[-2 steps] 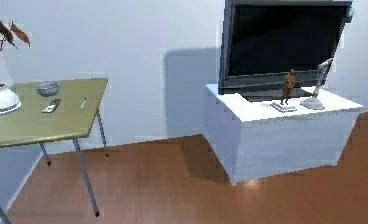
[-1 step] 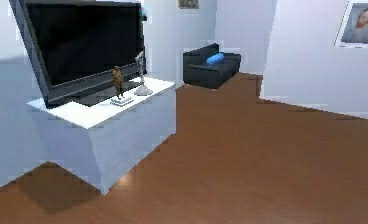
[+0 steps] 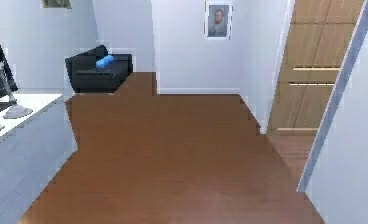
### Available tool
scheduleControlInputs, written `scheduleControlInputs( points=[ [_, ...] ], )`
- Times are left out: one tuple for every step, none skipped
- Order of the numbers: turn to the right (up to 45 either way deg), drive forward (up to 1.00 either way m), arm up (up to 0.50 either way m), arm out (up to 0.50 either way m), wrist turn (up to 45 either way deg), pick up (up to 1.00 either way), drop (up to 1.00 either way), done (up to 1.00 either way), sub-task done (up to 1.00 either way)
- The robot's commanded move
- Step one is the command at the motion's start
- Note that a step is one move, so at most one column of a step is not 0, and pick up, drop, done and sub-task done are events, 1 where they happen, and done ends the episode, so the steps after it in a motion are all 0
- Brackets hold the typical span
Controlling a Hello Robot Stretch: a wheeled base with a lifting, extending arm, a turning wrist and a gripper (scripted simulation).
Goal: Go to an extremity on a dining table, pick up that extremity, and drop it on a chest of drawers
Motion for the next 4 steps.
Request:
scheduleControlInputs(
  points=[
    [-45.0,0.00,0.00,0.00,0.0,0.00,0.00,0.00,0.00],
    [-39.0,0.00,0.00,0.00,0.0,0.00,0.00,0.00,0.00],
    [45.0,0.00,0.00,0.00,0.0,0.00,0.00,0.00,0.00],
    [42.0,0.00,0.00,0.00,0.0,0.00,0.00,0.00,0.00]
  ],
)
